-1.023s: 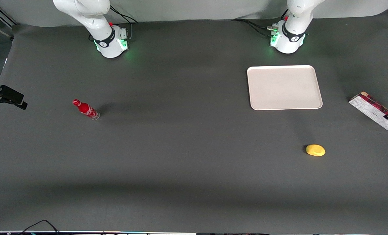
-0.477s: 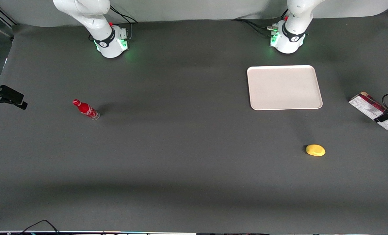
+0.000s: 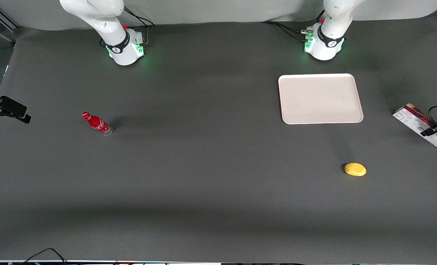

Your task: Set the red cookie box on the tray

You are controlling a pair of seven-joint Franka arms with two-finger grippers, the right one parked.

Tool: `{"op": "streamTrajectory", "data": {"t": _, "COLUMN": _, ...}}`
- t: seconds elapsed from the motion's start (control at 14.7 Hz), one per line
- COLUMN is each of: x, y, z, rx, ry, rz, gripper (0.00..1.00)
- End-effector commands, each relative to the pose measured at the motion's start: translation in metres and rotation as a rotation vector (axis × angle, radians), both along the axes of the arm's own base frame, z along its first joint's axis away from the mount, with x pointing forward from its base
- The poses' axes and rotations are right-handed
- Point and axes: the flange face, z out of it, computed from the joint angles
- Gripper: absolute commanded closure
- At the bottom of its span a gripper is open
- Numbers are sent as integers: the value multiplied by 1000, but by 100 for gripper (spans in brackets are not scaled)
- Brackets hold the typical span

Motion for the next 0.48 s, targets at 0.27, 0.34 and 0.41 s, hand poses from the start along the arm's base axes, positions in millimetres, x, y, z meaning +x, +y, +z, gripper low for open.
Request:
{"op": "streamTrajectory", "data": {"t": 0.27, "x": 24, "y": -14, "z": 122, "rx": -83, "ry": 18, "rz": -16, "gripper": 100}}
{"op": "streamTrajectory", "data": {"t": 0.34, "x": 31, "y": -21, "z": 154, "rx": -91, "ry": 20, "rz": -19, "gripper": 100}}
{"op": "streamTrajectory", "data": {"t": 0.41, "x": 38, "y": -31, "z": 185, "rx": -101, "ry": 31, "rz": -23, "gripper": 100}}
